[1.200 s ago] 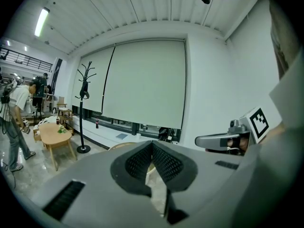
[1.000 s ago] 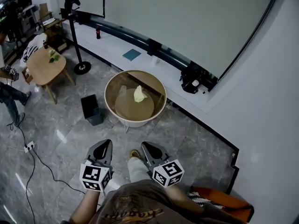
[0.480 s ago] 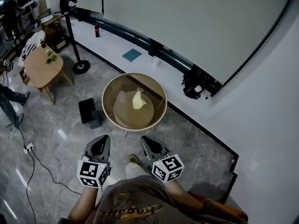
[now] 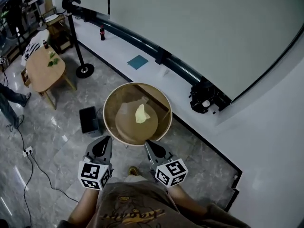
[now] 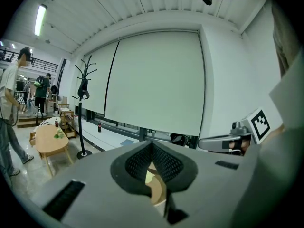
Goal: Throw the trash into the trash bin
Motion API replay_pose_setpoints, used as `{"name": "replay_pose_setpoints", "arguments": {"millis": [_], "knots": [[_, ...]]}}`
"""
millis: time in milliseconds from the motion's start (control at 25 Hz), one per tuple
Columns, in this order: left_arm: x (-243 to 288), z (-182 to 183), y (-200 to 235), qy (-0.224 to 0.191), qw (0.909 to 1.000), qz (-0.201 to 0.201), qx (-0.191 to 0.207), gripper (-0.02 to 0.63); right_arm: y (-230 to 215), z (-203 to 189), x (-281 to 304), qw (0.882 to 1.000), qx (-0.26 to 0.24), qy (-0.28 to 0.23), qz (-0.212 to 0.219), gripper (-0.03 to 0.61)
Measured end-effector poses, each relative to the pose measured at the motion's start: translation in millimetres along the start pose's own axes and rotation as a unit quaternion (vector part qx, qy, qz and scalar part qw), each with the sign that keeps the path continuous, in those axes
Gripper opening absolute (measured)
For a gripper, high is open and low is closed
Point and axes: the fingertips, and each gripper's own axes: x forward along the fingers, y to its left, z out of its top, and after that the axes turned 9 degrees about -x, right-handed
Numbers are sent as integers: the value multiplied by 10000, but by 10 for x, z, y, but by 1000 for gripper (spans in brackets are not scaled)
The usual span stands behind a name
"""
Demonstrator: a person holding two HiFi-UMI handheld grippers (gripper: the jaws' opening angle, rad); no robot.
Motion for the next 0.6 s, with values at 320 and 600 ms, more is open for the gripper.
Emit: {"name": "replay_pose_setpoints", "arguments": {"millis": [320,600], "knots": [[330,179,250,-60,9999,137,-50,17,-189,3,390,9998,51,129,113,20],[682,339,585,-35,10000,-33,-46,17,-344,102,839,9999,60,146,-70,20]]}}
